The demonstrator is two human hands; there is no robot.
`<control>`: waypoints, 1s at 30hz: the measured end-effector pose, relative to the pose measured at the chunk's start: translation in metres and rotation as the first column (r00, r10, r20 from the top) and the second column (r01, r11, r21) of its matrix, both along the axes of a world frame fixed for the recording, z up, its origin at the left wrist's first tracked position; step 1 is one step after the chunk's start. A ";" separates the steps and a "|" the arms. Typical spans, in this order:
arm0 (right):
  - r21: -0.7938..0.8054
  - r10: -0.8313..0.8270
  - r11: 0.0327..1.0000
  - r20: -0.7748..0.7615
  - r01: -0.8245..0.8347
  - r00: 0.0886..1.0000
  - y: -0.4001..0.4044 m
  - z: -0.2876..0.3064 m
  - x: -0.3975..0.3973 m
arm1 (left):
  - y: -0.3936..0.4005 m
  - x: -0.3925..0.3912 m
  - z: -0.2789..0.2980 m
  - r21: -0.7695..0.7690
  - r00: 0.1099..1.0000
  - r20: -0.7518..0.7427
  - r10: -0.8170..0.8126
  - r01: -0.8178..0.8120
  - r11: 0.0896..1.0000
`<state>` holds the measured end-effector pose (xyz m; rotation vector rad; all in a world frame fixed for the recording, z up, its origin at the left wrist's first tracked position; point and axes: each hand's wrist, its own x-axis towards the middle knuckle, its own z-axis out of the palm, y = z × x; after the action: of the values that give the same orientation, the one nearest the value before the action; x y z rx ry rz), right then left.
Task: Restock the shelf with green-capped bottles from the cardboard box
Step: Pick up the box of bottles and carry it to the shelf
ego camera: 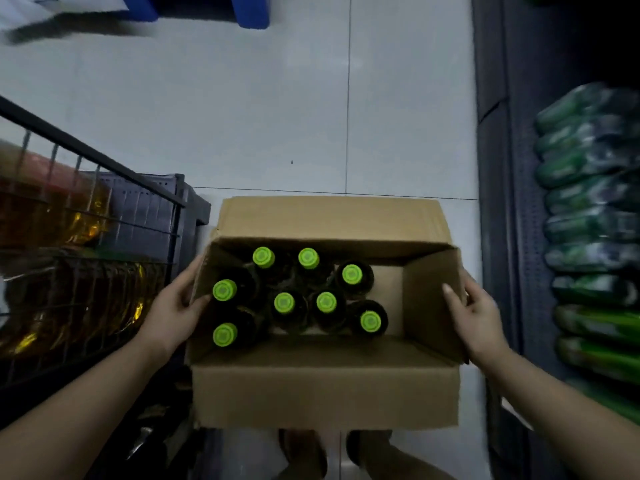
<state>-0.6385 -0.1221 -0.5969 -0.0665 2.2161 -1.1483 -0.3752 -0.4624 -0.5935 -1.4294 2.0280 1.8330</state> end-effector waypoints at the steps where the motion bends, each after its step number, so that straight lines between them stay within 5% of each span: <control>1: -0.005 -0.011 1.000 -0.012 0.011 1.000 0.005 0.020 -0.007 | 0.005 -0.005 0.021 -0.013 1.000 -0.018 -0.014 0.014 1.000; 11: -0.051 0.098 0.992 -0.239 -0.113 0.966 0.041 0.332 -0.053 | 0.056 -0.038 0.309 -0.272 0.996 -0.080 -0.047 0.024 0.962; 17: 0.002 0.203 0.974 -0.450 -0.226 0.870 0.042 0.491 -0.070 | 0.076 -0.027 0.458 -0.432 0.987 -0.150 -0.065 -0.007 0.902; 22: -0.021 0.259 0.951 -0.496 -0.310 0.829 0.022 0.550 -0.092 | 0.084 -0.020 0.512 -0.471 0.980 -0.197 -0.003 -0.093 0.877; 30: 0.045 0.550 0.796 -0.469 -0.604 0.691 -0.064 0.560 -0.140 | 0.126 0.008 0.537 -0.517 0.943 -0.202 0.265 -0.333 0.788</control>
<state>-0.7784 -0.1863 -0.0370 -1.1262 2.2442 -0.9432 -0.3676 -0.3359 -0.0561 -1.9165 2.6750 1.5135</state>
